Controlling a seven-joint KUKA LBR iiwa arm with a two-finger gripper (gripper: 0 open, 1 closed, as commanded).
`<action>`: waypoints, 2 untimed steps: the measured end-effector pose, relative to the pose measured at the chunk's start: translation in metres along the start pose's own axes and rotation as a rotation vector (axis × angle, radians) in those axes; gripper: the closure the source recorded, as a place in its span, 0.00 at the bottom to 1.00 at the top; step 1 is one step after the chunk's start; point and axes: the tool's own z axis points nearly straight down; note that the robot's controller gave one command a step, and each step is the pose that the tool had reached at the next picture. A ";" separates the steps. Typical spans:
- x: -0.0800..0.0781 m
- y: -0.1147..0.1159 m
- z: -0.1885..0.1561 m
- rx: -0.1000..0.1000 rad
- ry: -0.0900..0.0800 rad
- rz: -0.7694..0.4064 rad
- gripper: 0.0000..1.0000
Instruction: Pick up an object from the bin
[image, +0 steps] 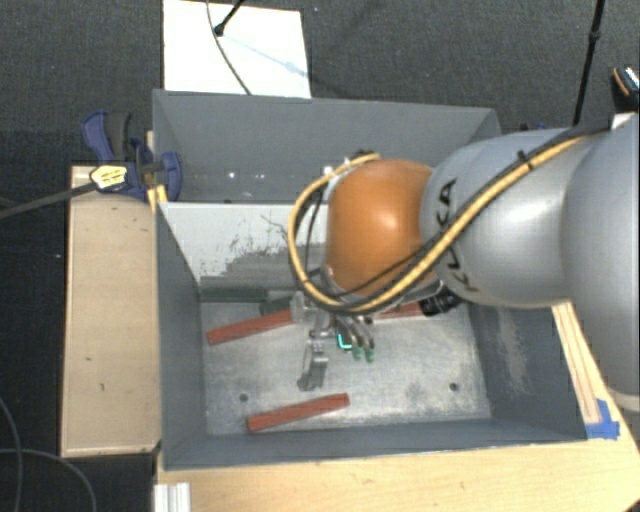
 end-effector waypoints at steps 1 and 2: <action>0.039 -0.040 0.090 0.001 -0.002 0.110 0.00; 0.037 -0.038 0.087 -0.001 -0.007 0.113 1.00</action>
Offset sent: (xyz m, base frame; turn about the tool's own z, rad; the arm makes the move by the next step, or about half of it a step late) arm -0.0381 -0.0386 -0.0868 0.1101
